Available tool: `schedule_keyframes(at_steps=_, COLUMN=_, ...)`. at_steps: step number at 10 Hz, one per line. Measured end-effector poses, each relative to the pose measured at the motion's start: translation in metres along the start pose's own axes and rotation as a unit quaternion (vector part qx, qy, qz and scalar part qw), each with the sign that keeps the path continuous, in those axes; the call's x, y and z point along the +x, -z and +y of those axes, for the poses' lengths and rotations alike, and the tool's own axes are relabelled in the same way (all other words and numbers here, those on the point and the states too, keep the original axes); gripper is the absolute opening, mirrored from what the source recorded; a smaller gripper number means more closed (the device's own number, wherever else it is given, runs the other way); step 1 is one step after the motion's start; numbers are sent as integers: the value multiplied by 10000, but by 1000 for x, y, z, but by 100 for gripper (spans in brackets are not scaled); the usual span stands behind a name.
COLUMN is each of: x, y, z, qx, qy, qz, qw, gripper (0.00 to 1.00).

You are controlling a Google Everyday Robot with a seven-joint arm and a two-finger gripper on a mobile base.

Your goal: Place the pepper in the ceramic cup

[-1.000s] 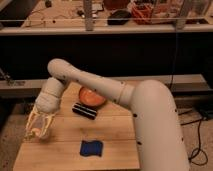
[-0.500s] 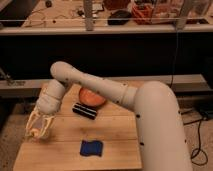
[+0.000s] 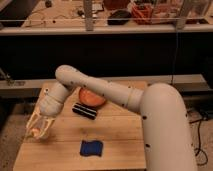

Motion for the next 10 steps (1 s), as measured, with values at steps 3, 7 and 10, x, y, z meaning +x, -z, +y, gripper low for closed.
schedule_keyframes(at_steps=3, x=8, y=2, z=-2, qx=265, qy=-101, qz=-36, qw=9996, gripper=0)
schedule_keyframes(at_steps=7, x=18, y=7, z=-14, qx=377, qy=-109, qz=-44, qw=9992, gripper=0)
schedule_keyframes(at_steps=10, x=24, y=9, z=-21, qx=445, qy=-137, qz=-16, qw=9989, gripper=0)
